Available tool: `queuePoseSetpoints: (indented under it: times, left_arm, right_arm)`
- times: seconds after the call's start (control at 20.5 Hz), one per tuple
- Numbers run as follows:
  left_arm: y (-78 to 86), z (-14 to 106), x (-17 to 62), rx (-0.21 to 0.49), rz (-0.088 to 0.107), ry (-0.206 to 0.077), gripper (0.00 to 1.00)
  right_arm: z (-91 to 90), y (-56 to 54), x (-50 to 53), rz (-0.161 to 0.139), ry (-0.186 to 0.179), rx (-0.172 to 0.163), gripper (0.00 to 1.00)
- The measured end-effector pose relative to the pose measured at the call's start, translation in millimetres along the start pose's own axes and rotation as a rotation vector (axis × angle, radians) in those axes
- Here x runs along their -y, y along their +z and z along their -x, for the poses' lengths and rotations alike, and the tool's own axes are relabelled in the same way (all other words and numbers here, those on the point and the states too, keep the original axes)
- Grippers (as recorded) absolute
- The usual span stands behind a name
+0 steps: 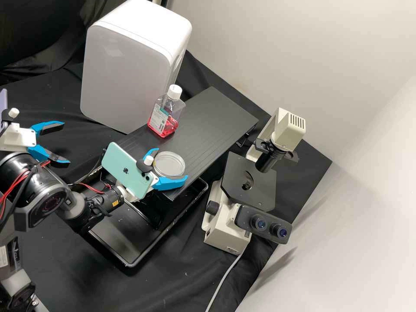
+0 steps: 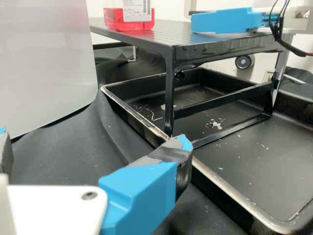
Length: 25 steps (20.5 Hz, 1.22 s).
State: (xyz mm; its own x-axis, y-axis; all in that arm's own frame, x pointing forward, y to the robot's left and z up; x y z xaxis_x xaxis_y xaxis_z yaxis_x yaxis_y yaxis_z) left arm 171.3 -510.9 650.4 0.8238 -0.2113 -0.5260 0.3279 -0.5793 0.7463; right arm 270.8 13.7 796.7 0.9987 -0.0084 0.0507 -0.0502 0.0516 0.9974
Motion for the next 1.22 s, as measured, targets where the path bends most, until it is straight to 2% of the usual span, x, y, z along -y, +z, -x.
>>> queuePoseSetpoints:
  times: [1.12, 1.17, 1.22]
  left_arm:
    - [0.0, 0.0, 0.0, 0.000, 0.000, 0.000, 1.00]
    - [0.0, 0.0, 0.0, 0.000, 0.000, 0.000, 1.00]
    - [0.0, 0.0, 0.0, 0.000, 0.000, 0.000, 1.00]
  right_arm:
    - [0.9, -1.5, -5.7, -0.001, 0.021, -0.006, 1.00]
    - [0.9, -1.5, -5.7, -0.001, 0.021, -0.006, 0.00]
    - [1.0, -1.7, -5.9, -0.001, 0.022, -0.007, 0.00]
